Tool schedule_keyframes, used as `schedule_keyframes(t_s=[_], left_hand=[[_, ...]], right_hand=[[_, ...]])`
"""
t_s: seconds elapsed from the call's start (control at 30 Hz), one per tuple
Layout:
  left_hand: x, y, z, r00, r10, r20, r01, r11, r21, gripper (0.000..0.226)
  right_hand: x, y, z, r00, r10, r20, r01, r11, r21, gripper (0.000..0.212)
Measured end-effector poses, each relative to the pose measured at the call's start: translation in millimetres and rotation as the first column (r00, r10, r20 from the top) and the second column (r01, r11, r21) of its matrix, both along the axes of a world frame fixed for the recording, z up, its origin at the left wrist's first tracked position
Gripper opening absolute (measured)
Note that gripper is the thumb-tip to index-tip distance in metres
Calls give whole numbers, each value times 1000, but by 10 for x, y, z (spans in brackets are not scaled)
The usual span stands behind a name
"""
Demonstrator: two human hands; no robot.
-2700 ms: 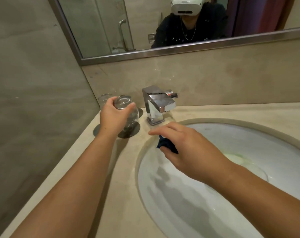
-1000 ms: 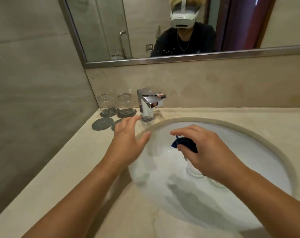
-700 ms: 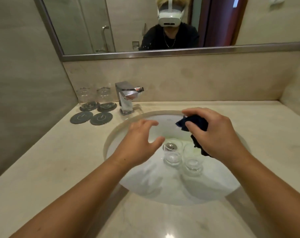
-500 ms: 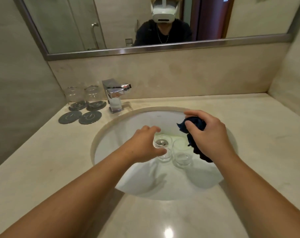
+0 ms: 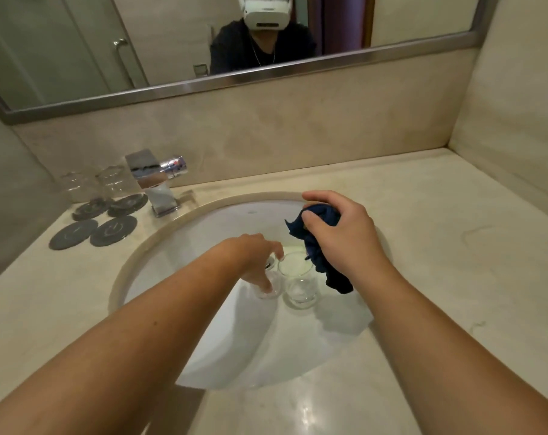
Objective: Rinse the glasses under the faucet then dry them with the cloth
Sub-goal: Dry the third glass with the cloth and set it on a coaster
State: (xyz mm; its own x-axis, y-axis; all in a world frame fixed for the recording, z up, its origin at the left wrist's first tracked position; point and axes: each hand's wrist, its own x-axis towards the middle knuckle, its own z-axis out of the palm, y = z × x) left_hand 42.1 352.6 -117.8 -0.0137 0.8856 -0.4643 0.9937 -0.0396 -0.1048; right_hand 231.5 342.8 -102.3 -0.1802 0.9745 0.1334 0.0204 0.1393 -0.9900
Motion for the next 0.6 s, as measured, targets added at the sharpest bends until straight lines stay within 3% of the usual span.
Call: schedule_keyframes(t_s=[0.27,0.33,0.4,0.47,0.5,0.6], left_hand=[[-102,-49,-31,991,-10,-137,18,998,55,84],[-240,-94,-32,996,66,-58,-60,994,92,83],[-424,-168,4,974,196,117,-209,972,108,77],[-583,-290,89,871,337,357,-389,917,84,69],[-635,-365,134,779,392,490,-475,878,52,66],[-657,-630,238,413,454,789,-639,762,-104,55]], right_hand=[[-25,7,-13,999,32,-7,-32,999,-21,27],[-15,2,-3,999,33,-14,-34,999,-29,26],[-10,2,7,999,38,-38,-40,998,-55,25],[-17,3,4,997,40,-62,-46,996,-83,24],[-22,3,-1,997,39,-63,-45,995,-91,24],[-47,-8,-3,991,47,-126,-67,985,-158,20]])
